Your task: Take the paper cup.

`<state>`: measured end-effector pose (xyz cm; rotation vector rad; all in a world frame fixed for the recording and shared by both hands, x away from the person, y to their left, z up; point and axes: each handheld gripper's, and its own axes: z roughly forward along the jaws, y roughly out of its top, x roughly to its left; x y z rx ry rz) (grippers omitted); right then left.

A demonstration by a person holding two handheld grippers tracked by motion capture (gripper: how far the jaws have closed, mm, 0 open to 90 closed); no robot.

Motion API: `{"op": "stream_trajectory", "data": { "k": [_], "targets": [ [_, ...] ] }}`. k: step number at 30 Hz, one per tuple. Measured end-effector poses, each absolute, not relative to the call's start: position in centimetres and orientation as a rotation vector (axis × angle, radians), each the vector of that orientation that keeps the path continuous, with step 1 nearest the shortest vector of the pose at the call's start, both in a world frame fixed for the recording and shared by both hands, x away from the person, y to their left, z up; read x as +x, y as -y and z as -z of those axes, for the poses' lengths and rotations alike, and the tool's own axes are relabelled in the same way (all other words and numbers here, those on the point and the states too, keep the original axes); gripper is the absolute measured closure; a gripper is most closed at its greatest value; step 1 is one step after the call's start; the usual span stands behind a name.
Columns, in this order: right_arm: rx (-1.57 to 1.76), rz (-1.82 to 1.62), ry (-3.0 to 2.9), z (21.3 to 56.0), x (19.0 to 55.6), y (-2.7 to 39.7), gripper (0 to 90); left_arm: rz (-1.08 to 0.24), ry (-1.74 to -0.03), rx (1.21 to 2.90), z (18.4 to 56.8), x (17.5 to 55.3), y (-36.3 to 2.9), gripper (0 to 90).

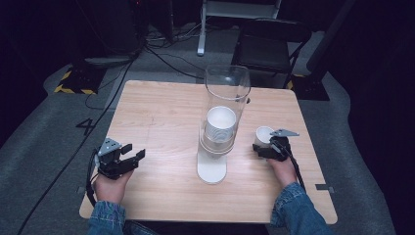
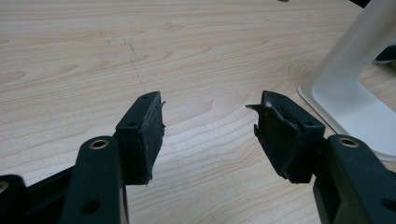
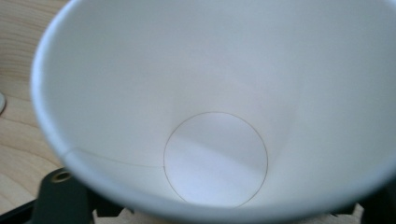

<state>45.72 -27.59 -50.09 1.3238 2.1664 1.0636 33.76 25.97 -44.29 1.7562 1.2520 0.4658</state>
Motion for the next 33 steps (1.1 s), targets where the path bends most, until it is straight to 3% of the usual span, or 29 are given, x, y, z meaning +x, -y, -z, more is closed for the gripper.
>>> {"op": "stream_trajectory", "data": {
  "k": [6, 33],
  "targets": [
    [1.323, -1.101, -2.161, 49.2, 45.2, 27.9, 15.2, -0.467, -1.250, 1.762, 44.3, 33.8, -25.9, 41.2],
    [1.057, -1.328, -2.066, 43.1, 37.2, 33.1, 13.7, -0.456, -1.124, 1.873, 44.8, 30.6, -24.4, 34.9]
  ]
}}
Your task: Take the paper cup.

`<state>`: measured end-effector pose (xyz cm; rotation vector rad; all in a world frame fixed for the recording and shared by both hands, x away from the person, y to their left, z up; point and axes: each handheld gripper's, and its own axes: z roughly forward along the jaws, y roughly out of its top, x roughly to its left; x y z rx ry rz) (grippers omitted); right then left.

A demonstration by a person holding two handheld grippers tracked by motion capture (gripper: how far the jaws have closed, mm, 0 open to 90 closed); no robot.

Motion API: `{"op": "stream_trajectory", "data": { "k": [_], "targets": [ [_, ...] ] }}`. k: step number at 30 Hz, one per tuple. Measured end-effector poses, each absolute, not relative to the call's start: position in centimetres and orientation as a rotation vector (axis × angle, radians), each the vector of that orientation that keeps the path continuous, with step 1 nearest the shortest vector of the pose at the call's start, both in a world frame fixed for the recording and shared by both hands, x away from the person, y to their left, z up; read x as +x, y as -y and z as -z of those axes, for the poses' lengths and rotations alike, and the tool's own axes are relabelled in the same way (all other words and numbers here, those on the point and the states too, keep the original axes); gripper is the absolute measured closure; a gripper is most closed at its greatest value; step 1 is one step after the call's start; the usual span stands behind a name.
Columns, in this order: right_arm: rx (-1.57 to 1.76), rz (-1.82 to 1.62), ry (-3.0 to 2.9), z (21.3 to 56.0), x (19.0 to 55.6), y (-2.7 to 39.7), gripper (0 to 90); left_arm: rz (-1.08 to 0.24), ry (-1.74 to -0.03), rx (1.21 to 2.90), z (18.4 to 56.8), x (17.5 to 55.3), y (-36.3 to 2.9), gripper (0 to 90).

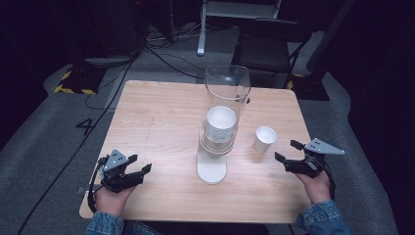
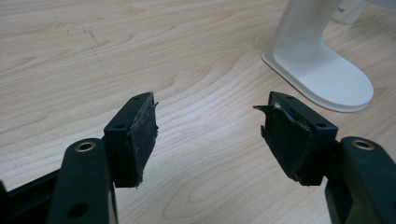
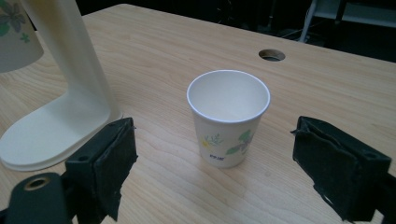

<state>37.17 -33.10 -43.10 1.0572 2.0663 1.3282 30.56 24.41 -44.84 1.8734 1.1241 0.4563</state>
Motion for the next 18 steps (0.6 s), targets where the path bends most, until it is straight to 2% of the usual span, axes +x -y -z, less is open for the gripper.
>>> {"op": "stream_trajectory", "data": {
  "k": [6, 11, 18],
  "targets": [
    [0.993, -1.367, -2.050, 43.6, 35.4, 34.7, 14.6, -0.458, -1.120, 1.876, 45.0, 30.0, -24.6, 31.2],
    [1.001, -1.336, -2.088, 44.6, 34.7, 35.2, 14.6, -0.527, -1.132, 1.852, 45.3, 29.5, -25.1, 26.2],
    [1.046, -1.247, -2.079, 46.1, 34.1, 35.8, 14.6, -0.509, -1.174, 1.816, 45.9, 29.3, -25.8, 21.5]
  ]
}}
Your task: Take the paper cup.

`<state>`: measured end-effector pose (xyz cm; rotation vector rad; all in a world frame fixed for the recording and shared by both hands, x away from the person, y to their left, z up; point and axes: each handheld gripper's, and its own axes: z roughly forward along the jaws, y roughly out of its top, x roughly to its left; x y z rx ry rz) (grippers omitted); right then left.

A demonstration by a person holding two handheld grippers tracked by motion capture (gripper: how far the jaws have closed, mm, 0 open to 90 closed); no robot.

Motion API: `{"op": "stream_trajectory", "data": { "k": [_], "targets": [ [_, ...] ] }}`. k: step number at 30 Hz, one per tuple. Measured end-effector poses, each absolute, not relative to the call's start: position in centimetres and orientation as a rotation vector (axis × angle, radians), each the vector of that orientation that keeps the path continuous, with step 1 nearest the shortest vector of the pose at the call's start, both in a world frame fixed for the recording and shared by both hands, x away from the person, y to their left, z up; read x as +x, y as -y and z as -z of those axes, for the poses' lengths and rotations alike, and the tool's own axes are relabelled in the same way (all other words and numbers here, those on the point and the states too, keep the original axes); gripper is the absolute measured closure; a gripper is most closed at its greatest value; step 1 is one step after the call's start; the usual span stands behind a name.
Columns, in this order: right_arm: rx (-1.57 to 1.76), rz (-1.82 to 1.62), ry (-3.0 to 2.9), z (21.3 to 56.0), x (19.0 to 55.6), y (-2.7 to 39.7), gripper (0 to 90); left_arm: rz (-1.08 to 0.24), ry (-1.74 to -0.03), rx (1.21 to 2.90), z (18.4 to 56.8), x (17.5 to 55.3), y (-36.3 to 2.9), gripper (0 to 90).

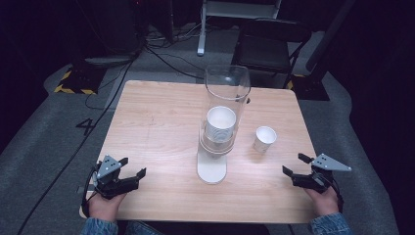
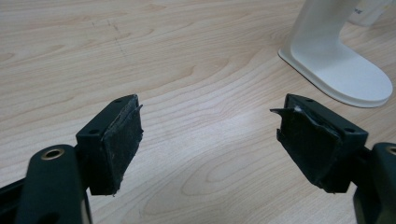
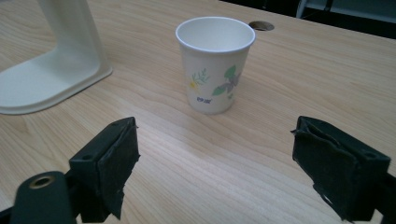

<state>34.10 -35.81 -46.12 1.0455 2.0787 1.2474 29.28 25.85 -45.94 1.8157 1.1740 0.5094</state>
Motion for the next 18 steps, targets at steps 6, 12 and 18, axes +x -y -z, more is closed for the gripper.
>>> {"op": "stream_trajectory", "data": {
  "k": [6, 12, 18],
  "targets": [
    [1.056, -1.229, -2.055, 46.7, 34.1, 36.2, 15.3, -0.528, -1.200, 1.813, 46.3, 29.3, -26.3, 21.2],
    [1.056, -1.244, -2.051, 47.3, 34.4, 36.3, 15.6, -0.542, -1.205, 1.826, 46.6, 29.5, -26.0, 20.7],
    [1.073, -1.239, -2.073, 47.4, 34.5, 36.0, 15.5, -0.543, -1.214, 1.844, 46.8, 29.7, -25.9, 20.1]
  ]
}}
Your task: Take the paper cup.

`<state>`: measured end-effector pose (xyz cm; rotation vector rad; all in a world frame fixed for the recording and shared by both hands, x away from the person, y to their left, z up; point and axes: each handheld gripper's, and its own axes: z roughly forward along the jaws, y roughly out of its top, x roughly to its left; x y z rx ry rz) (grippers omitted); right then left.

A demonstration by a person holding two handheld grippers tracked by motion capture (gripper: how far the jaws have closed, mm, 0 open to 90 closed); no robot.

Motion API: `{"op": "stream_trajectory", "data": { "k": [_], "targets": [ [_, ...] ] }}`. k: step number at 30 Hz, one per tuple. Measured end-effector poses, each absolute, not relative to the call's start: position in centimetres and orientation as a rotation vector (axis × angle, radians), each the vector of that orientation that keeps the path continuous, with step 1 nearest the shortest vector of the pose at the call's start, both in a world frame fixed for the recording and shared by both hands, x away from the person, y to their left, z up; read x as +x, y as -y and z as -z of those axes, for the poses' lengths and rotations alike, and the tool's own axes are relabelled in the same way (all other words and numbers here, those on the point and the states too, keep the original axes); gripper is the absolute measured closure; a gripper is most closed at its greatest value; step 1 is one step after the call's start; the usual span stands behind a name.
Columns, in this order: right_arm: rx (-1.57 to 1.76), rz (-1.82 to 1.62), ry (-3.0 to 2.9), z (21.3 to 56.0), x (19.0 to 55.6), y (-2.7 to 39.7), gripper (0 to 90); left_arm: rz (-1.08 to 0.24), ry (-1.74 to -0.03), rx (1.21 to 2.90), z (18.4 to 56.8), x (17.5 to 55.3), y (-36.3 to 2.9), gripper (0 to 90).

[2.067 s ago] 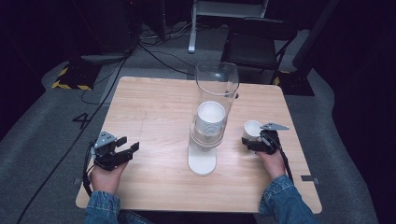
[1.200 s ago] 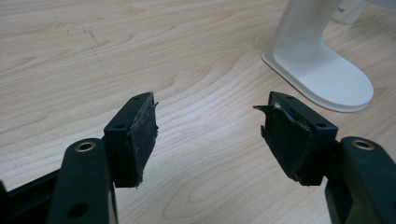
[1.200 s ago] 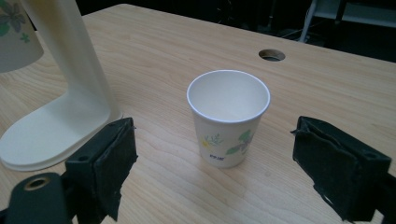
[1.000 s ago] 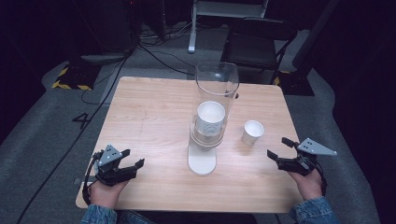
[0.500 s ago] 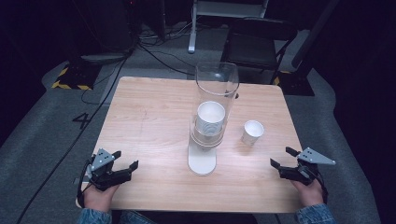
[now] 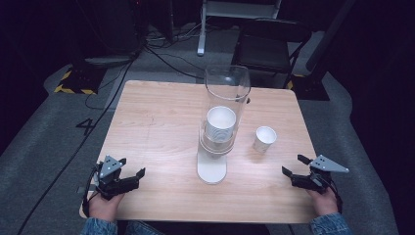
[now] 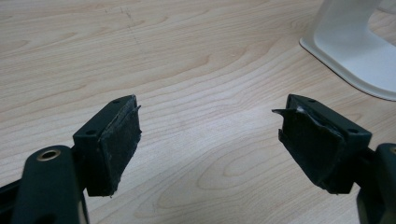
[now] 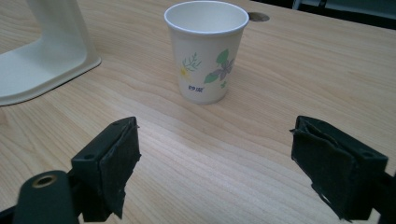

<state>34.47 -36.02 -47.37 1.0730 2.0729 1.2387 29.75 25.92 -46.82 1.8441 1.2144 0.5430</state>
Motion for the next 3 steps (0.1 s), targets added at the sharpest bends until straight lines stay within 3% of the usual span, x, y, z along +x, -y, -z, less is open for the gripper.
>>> {"op": "stream_trajectory", "data": {
  "k": [3],
  "targets": [
    [1.075, -1.239, -2.082, 47.43, 34.63, 35.95, 15.4, -0.541, -1.226, 1.823, 46.85, 29.77, -25.97, 18.0]
  ]
}}
